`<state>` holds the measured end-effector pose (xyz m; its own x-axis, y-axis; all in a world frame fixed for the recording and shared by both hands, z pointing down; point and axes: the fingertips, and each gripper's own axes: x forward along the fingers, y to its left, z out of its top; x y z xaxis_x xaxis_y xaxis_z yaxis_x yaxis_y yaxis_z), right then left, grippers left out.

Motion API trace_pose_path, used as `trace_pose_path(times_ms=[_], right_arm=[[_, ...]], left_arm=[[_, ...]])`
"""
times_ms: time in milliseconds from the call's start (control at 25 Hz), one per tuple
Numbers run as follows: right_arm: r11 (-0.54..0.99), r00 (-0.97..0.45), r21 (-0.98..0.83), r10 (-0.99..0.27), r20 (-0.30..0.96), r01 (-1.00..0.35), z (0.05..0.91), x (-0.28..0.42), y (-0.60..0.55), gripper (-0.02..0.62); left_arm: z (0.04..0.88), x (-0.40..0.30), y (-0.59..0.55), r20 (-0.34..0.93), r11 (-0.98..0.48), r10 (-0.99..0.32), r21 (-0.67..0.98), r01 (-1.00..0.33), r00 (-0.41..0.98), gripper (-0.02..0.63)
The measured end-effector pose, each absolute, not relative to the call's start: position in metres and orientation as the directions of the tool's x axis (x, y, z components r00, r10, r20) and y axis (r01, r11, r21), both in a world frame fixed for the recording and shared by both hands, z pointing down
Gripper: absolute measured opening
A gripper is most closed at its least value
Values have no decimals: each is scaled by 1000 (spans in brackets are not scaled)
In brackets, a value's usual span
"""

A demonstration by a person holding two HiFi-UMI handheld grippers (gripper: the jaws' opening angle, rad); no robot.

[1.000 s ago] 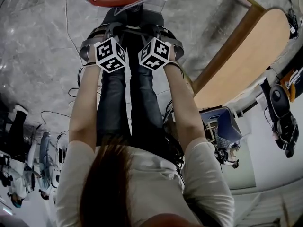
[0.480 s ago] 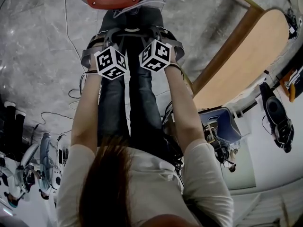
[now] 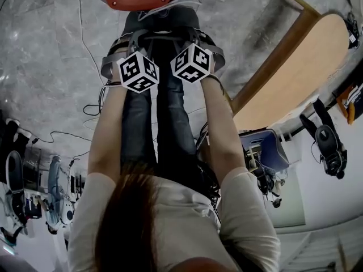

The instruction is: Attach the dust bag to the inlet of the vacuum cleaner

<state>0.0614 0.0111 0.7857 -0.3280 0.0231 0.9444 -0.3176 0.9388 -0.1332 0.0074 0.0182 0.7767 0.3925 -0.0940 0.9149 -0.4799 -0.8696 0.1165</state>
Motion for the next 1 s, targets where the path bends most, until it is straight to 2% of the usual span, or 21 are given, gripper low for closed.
trace_pose_path(times_ms=[360, 600, 760, 1000], right_arm=[[946, -331, -188, 94, 939, -265, 784, 60, 1, 31], [900, -356, -201, 55, 933, -387, 787, 64, 6, 31], [891, -368, -215, 59, 928, -399, 786, 64, 8, 32], [919, -346, -231, 114, 931, -321, 787, 59, -3, 32]], left_arm=[[775, 7, 13, 917, -841, -106, 124, -527, 385, 49], [778, 9, 3, 924, -896, -60, 117, -428, 377, 56], [780, 9, -1, 925, -920, -36, 117, -373, 377, 69], [784, 2, 2, 920, -831, -78, 153, -535, 383, 71]])
